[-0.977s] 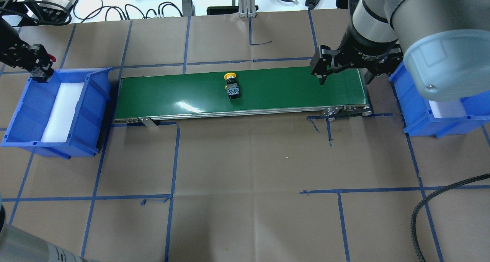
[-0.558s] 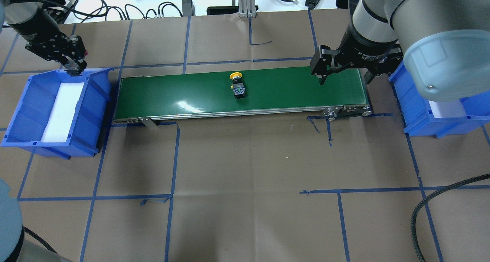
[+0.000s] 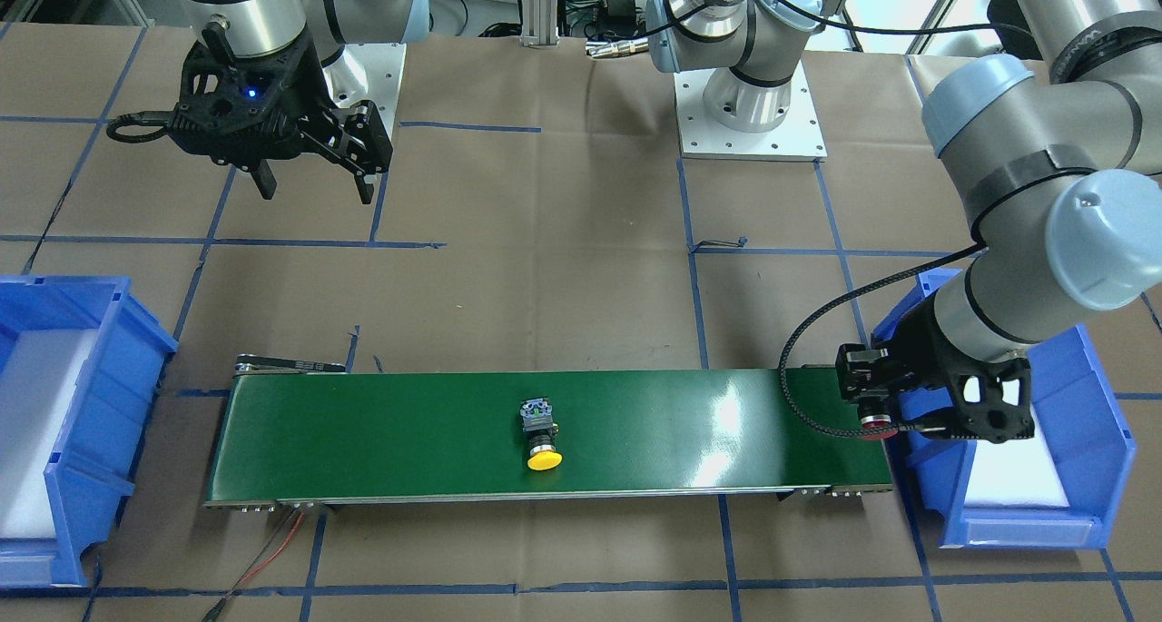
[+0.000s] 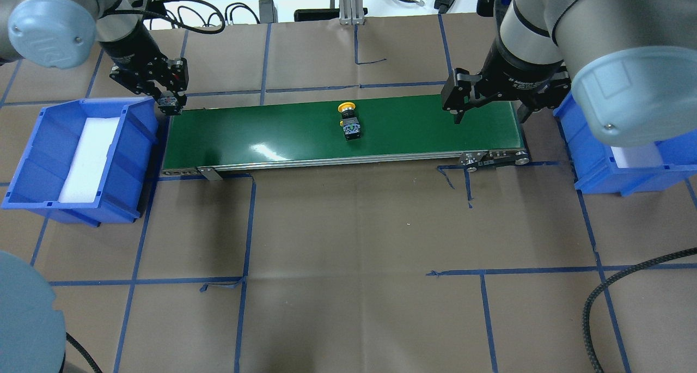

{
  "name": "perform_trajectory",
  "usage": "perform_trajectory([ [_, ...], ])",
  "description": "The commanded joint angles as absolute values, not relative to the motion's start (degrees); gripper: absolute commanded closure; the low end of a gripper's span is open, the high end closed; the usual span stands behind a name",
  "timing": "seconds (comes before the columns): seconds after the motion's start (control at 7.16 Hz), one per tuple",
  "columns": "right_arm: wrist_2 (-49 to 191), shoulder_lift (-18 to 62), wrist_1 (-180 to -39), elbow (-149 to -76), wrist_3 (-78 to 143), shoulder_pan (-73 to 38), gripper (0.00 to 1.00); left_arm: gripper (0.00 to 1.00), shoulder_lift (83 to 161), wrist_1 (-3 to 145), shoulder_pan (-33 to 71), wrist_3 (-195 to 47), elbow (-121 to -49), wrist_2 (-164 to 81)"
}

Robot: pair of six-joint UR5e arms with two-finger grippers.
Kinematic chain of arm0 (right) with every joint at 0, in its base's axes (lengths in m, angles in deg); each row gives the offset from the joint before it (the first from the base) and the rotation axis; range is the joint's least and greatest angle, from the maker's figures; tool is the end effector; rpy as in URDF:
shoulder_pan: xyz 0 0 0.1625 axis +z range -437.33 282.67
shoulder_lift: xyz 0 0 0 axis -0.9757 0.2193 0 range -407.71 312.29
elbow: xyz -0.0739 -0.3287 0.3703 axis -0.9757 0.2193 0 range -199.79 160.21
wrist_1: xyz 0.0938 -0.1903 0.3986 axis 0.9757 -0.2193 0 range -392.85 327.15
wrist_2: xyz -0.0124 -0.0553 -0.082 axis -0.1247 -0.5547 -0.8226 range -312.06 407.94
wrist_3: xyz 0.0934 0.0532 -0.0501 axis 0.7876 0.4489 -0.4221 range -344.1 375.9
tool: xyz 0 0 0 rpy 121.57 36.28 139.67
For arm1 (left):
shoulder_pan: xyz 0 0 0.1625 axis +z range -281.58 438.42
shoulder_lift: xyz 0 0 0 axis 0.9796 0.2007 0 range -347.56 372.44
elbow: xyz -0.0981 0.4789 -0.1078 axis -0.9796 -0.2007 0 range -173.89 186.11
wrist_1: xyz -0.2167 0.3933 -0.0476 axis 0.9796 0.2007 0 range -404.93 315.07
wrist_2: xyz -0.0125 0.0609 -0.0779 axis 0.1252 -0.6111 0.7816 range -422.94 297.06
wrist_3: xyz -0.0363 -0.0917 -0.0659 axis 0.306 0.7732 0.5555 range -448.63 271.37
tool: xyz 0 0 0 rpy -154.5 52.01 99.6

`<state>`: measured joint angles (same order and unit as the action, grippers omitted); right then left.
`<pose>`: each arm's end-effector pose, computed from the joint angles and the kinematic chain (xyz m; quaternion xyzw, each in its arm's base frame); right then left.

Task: Transport two buttons from left to right
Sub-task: 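Lift the red button and place it on the conveyor belt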

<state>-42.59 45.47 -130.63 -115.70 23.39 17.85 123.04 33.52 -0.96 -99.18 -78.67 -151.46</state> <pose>0.1780 -0.4990 0.5325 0.0203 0.9988 -0.0442 0.0003 -0.0081 -0.6971 0.3917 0.0011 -0.9994 -0.0305 0.0188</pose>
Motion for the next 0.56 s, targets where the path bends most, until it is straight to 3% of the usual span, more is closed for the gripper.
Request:
perform_trajectory([
  [0.0, -42.59, 45.37, -130.58, -115.77, 23.63, 17.85, 0.0, 0.95, 124.58, 20.37, -1.03, -99.61, -85.96, -151.62],
  [0.42, -42.59, 45.45, -130.5, -115.77, 23.55, 17.85, 0.0, 0.94, 124.68, 11.68, -0.59, -99.53, -93.03, -151.88],
])
